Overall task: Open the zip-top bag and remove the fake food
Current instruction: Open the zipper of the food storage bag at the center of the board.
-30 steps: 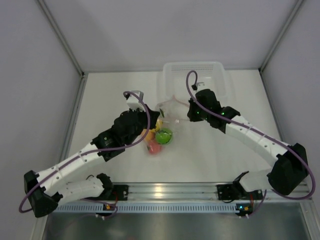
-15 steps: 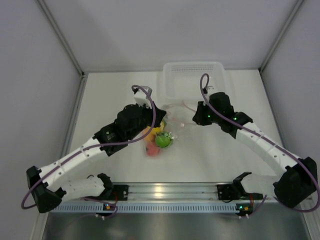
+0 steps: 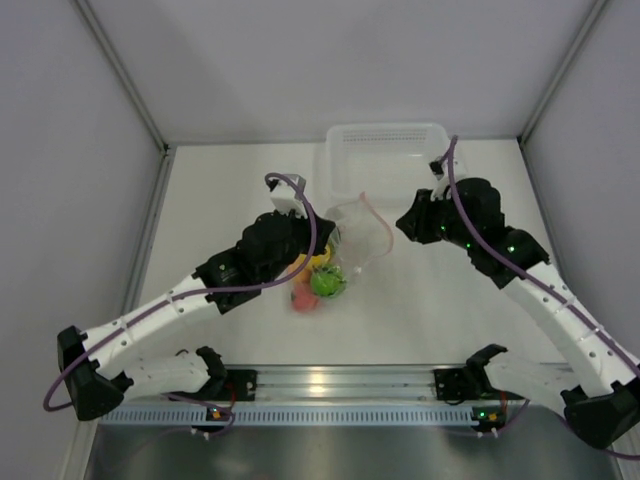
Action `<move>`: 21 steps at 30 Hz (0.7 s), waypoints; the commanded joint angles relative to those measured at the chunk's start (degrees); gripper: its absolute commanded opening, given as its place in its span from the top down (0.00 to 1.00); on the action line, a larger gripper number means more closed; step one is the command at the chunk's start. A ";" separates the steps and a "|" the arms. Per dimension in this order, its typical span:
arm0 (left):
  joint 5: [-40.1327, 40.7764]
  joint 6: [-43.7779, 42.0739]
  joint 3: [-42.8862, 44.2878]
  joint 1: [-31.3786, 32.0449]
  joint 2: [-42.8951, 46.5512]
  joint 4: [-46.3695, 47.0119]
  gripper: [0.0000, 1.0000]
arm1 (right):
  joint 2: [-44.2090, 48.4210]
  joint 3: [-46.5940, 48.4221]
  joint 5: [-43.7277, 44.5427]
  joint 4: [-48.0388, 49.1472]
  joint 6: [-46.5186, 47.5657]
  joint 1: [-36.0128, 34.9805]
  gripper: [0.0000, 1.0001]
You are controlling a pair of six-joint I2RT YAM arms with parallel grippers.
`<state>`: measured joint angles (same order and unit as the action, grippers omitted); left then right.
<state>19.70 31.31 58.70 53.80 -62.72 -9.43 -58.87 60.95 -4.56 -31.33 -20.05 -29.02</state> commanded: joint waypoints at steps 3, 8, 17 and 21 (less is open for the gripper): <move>-0.36 0.77 1.94 0.34 0.32 4.77 1.00 | 1.74 7.95 -1.07 -1.89 -2.00 -1.92 0.80; -1.95 2.35 2.21 0.43 -0.74 6.53 1.00 | -3.25 12.43 1.12 -2.68 -2.27 -7.71 0.82; -4.84 5.95 3.53 0.78 -1.35 11.45 1.00 | -9.51 13.33 7.45 -1.19 -2.36 -14.40 0.83; -7.92 8.85 3.97 1.04 -2.23 14.35 1.00 | -9.77 12.79 7.02 -1.71 -1.92 -14.40 0.83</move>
<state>14.85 37.26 59.81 54.39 -64.64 -3.22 -69.60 73.14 0.62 -32.82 -22.13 -42.92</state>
